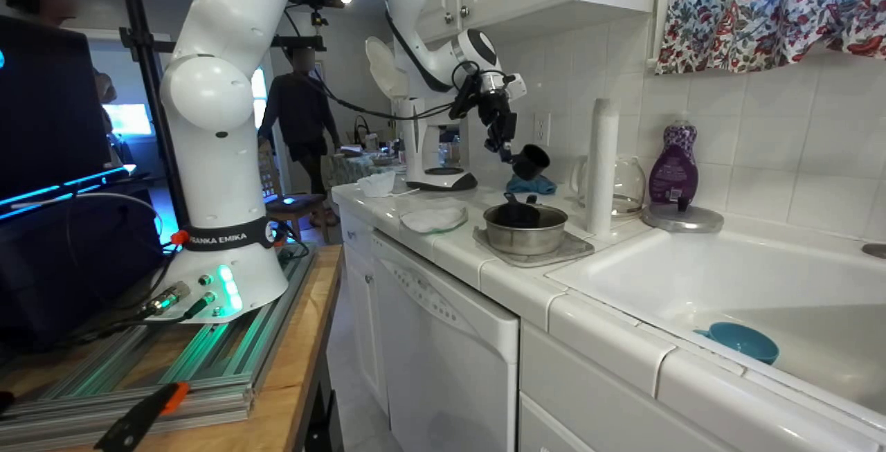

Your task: Pick up the scoop, put it upright, move the pot and the bag to the left

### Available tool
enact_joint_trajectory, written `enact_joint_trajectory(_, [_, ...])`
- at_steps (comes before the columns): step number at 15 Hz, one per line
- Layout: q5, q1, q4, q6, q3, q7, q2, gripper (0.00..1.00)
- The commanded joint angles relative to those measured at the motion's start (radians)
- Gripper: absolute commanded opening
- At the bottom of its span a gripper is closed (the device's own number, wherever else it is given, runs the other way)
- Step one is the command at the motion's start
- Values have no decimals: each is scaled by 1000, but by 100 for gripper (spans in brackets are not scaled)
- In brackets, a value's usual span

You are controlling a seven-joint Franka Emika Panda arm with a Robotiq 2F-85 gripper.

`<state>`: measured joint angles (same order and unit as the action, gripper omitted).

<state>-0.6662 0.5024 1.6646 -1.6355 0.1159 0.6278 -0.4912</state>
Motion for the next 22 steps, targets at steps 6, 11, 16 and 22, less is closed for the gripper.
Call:
enact_joint_trajectory(6, [-149, 15, -62, 110, 33, -177, -54, 1])
enact_joint_trajectory(11, [-263, 58, -127, 136, 48, -200, -151, 1])
enact_joint_trajectory(16, [-371, 120, -207, 177, 30, -166, -260, 1])
enact_joint_trajectory(22, [-483, 179, -304, 232, 2, -80, -342, 1])
